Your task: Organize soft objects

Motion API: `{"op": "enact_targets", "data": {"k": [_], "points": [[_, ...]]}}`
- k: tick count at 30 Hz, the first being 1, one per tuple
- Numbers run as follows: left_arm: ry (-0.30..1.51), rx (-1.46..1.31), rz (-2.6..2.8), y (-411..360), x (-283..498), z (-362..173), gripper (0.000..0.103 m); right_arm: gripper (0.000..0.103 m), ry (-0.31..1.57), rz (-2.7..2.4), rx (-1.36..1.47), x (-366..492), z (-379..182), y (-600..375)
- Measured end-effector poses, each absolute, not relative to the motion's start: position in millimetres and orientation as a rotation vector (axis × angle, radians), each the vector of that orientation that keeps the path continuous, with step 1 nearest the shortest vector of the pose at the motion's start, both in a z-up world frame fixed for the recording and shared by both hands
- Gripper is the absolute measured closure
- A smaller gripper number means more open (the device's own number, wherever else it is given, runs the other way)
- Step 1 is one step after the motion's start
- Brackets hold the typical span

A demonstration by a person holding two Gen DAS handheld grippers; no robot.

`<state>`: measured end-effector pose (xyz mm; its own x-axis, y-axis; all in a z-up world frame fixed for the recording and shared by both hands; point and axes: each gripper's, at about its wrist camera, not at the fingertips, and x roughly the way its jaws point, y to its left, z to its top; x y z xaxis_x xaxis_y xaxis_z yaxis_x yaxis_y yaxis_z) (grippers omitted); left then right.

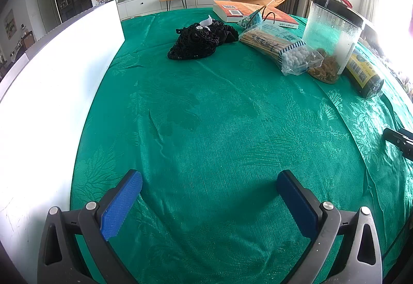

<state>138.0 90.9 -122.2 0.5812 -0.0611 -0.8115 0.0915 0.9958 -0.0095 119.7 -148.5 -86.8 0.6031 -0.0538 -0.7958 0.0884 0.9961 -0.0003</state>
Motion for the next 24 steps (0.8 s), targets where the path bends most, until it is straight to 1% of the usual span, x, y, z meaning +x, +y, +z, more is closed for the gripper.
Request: {"op": "enact_targets", "data": {"k": [24], "points": [[0.947, 0.035, -0.089, 92.1, 139.0, -122.3, 0.000, 0.011, 0.920, -0.081, 0.042, 119.2, -86.4, -148.2]]}}
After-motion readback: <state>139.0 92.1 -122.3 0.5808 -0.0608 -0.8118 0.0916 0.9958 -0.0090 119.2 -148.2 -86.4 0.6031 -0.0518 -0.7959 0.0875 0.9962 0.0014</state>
